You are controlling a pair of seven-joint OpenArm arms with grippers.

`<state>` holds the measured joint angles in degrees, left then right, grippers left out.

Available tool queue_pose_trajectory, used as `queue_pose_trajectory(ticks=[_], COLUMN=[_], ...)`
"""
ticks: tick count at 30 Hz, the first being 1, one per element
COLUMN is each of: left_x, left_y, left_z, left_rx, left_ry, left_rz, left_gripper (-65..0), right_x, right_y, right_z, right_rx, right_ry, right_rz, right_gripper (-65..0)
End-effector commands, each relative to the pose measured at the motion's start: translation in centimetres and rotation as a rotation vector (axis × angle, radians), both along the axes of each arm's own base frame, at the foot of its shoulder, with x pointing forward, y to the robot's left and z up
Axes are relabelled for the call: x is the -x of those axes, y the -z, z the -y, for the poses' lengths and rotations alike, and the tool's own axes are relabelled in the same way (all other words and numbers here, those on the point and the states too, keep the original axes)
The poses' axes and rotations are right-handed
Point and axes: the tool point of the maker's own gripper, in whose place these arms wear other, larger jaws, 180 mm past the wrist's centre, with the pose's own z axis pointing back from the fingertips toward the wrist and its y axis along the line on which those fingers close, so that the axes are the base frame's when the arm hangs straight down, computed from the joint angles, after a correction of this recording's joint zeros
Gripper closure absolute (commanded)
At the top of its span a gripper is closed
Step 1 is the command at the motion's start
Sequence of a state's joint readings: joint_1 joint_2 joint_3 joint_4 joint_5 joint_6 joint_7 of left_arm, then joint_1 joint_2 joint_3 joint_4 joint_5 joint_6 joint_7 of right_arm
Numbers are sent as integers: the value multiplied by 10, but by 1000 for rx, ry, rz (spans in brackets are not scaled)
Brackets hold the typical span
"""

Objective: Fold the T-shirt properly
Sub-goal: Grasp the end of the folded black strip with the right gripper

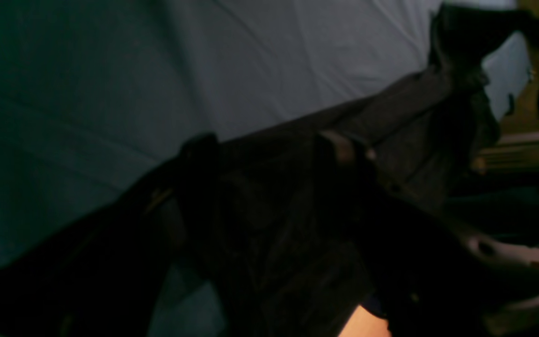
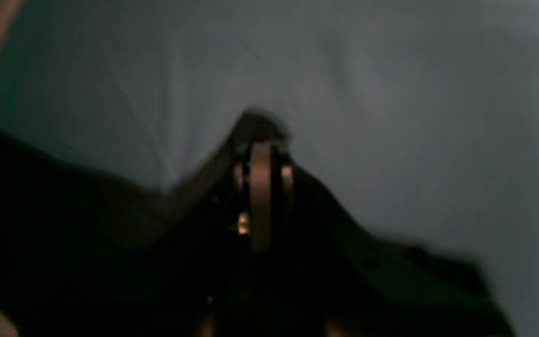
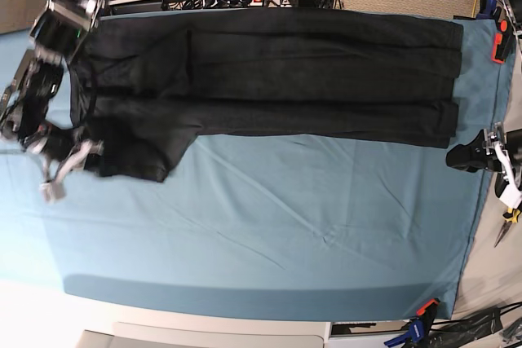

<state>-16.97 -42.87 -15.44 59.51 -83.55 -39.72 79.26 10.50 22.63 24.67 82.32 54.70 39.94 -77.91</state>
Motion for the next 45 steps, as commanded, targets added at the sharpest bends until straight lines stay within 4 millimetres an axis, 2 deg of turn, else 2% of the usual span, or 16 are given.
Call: queue_pose_trajectory(ticks=[1, 6, 13, 17, 23, 30, 34, 35, 37, 38, 39, 42, 45], left_x=[-10, -10, -10, -10, -10, -11, -11, -11, -11, -11, -9, 2, 22], left_y=[-21, -22, -22, -22, -22, -22, -22, -22, -23, -23, -22, -17, -5], left_z=[-9, -9, -9, -9, -9, -9, -9, -9, -9, -10, -11, -21, -45], left_rx=[-3, -3, -3, -3, -3, -1, -1, -1, -2, -3, -8, -46, -121], left_ry=[-13, -14, -13, -13, -14, -17, -18, -17, -17, -18, -16, -7, -30], left_rz=[64, 65, 65, 65, 65, 69, 70, 69, 70, 69, 63, 22, -52], left_gripper=[-333, -333, -333, -333, -333, -333, -333, -333, -333, -333, -333, -333, -340], right_x=[-1, 49, 106, 129, 152, 170, 173, 172, 170, 167, 162, 144, 127], right_y=[-17, 3, 4, 4, 11, 22, 27, 27, 25, 24, 21, 8, -7], right_z=[-4, -38, -66, -78, -84, -83, -78, -77, -78, -78, -77, -72, -61], right_rx=[4, 75, 159, 172, 156, 151, 186, 188, 183, 181, 180, 137, 97], right_ry=[-27, -157, -270, -309, -332, -337, -333, -330, -324, -314, -291, -186, -58], right_rz=[56, -3, -22, -29, -77, -133, -155, -151, -135, -120, -94, 3, 85], right_gripper=[0, 0, 0, 0, 0, 0, 0, -25, -245, -318, -341, -340, -340])
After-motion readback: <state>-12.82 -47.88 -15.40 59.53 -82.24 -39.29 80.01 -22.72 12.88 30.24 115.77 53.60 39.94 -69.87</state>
